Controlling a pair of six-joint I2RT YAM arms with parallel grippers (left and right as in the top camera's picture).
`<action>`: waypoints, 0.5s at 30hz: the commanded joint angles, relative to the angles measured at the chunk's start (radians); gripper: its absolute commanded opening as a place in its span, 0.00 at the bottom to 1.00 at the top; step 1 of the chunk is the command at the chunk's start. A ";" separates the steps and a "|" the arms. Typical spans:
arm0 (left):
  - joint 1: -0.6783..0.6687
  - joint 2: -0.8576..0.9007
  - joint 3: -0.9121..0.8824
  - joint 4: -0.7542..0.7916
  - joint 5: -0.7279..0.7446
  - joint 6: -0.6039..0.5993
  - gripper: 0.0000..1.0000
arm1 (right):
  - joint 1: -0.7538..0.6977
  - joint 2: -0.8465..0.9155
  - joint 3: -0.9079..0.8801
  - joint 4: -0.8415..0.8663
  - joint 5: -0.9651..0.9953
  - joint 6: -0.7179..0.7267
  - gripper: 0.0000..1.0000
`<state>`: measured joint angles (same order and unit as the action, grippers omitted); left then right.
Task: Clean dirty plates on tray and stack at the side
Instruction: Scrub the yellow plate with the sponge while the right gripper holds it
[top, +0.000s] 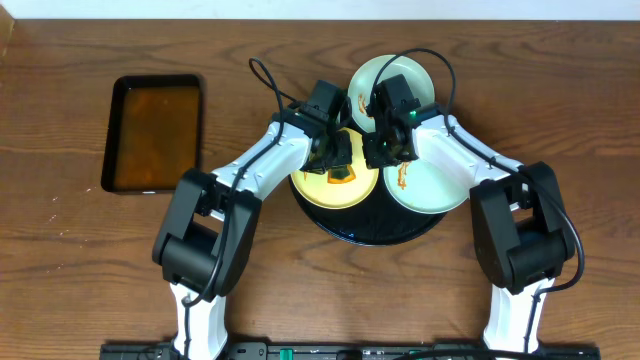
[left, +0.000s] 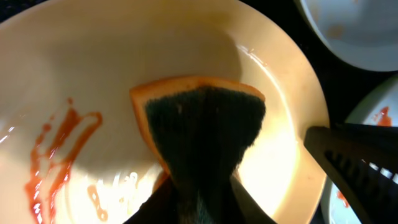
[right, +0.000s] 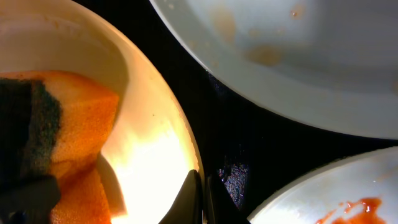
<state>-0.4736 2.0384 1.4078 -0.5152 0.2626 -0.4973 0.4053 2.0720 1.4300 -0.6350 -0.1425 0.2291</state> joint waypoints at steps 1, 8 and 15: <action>-0.001 0.068 -0.021 0.006 -0.023 0.002 0.20 | 0.008 0.010 0.014 -0.001 -0.018 -0.010 0.01; 0.001 0.072 -0.021 0.005 -0.078 0.006 0.08 | 0.008 0.010 0.014 -0.005 -0.018 -0.010 0.01; 0.031 0.062 -0.021 -0.028 -0.188 0.007 0.07 | 0.008 0.010 0.014 -0.005 -0.018 -0.010 0.01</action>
<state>-0.4725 2.0754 1.4082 -0.5076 0.2169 -0.4969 0.4053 2.0720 1.4307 -0.6384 -0.1429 0.2291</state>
